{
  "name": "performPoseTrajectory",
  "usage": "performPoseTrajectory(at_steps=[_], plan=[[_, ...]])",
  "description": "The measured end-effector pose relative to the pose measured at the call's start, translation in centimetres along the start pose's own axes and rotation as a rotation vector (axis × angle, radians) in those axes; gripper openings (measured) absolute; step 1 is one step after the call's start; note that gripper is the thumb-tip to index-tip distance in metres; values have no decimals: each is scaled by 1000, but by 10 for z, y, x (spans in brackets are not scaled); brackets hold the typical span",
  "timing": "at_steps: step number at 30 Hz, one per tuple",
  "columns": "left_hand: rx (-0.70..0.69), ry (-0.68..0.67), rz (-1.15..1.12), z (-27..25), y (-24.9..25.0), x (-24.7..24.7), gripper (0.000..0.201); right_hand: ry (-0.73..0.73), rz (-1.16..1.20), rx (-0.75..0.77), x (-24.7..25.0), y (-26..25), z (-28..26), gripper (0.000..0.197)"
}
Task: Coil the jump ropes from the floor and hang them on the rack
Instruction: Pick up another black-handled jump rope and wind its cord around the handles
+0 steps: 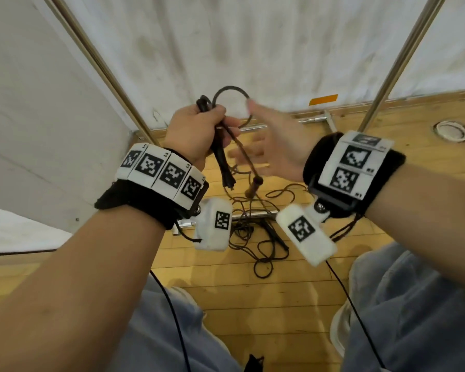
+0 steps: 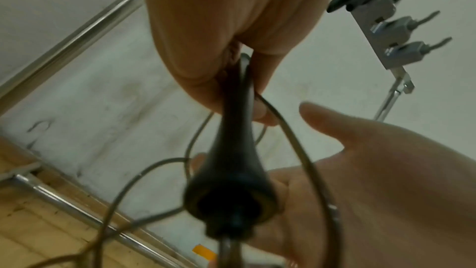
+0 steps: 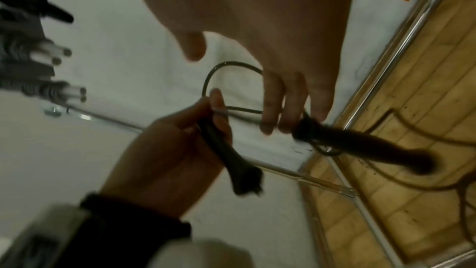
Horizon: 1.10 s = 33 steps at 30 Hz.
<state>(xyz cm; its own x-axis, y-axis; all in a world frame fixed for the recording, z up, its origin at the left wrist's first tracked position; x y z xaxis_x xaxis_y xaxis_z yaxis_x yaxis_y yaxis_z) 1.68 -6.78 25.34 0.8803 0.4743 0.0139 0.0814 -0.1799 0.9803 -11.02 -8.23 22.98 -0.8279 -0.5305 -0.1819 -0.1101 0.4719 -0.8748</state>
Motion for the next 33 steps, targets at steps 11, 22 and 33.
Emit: performPoseTrajectory(at_steps=[11,22,33], plan=[[-109,-2,443,-3,-9,-11,15,76,-1168,268,-3,23,2,29],[-116,-371,737,-20,-10,-23,10,307,-106,258,34,-20,0,22],[-368,-406,785,-28,13,-26,27,491,-856,538,34,-36,-31,23]])
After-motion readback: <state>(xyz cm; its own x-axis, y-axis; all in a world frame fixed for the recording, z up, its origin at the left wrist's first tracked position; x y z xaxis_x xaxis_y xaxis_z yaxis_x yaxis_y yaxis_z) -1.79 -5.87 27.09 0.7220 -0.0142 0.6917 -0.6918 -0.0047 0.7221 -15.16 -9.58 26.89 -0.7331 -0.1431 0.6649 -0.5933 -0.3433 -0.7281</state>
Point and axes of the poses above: each hand's wrist, its own z-axis towards the middle knuckle, its own x-axis out of the back of the hand, y = z × x, the point moved 6 cm from there along z, towards the middle knuckle, and after that the axes turned 4 degrees about y, right-handed, at the moved point
